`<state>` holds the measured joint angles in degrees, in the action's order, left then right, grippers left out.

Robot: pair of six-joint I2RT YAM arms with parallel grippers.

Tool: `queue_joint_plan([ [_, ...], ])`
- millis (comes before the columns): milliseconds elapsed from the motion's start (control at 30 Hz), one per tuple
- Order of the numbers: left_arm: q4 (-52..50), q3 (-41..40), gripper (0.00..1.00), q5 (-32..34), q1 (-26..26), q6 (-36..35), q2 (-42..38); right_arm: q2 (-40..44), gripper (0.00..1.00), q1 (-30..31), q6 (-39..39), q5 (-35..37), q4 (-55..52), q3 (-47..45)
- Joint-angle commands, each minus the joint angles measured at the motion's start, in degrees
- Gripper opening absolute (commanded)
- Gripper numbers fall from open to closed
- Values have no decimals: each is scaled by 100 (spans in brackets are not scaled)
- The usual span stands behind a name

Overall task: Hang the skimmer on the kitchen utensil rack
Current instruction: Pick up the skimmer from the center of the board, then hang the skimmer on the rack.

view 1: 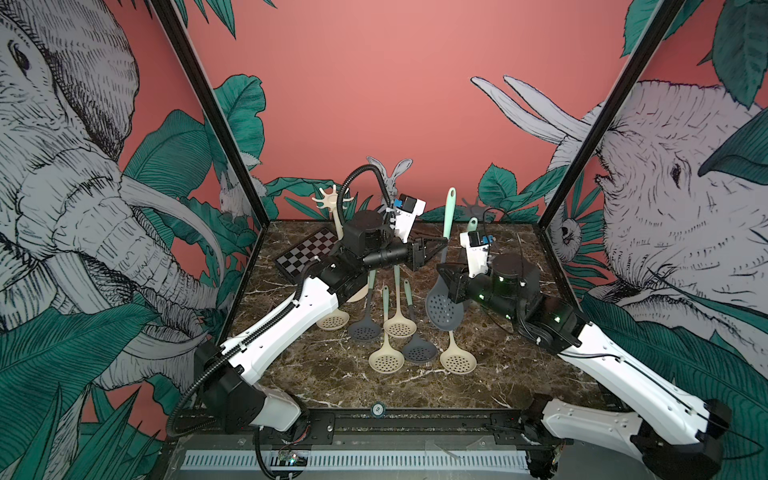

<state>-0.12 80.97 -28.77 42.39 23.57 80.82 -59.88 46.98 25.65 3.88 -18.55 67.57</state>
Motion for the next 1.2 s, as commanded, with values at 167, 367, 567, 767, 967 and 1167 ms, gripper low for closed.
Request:
queue_joint_plan([
  [167, 306, -359, 64, 422, 0, -158, -728, 610, 0, -31, -768, 116, -489, 230],
  [367, 316, -469, 65, 539, -5, -357, -950, 1292, 0, -100, -1077, 520, -1524, 181],
  [567, 343, -504, 65, 472, -16, -474, -968, 1921, 0, -394, -1157, 415, -2111, -234],
  [767, 432, -521, 64, 339, -12, -450, -918, 2165, 0, -869, -1118, -104, -2082, -728],
  [967, 472, -582, 64, 287, -20, -435, -949, 2078, 0, -1302, -1063, -645, -1717, -1046],
  [1167, 497, -659, 63, 276, -15, -425, -984, 1915, 0, -1732, -1012, -1113, -1377, -1211],
])
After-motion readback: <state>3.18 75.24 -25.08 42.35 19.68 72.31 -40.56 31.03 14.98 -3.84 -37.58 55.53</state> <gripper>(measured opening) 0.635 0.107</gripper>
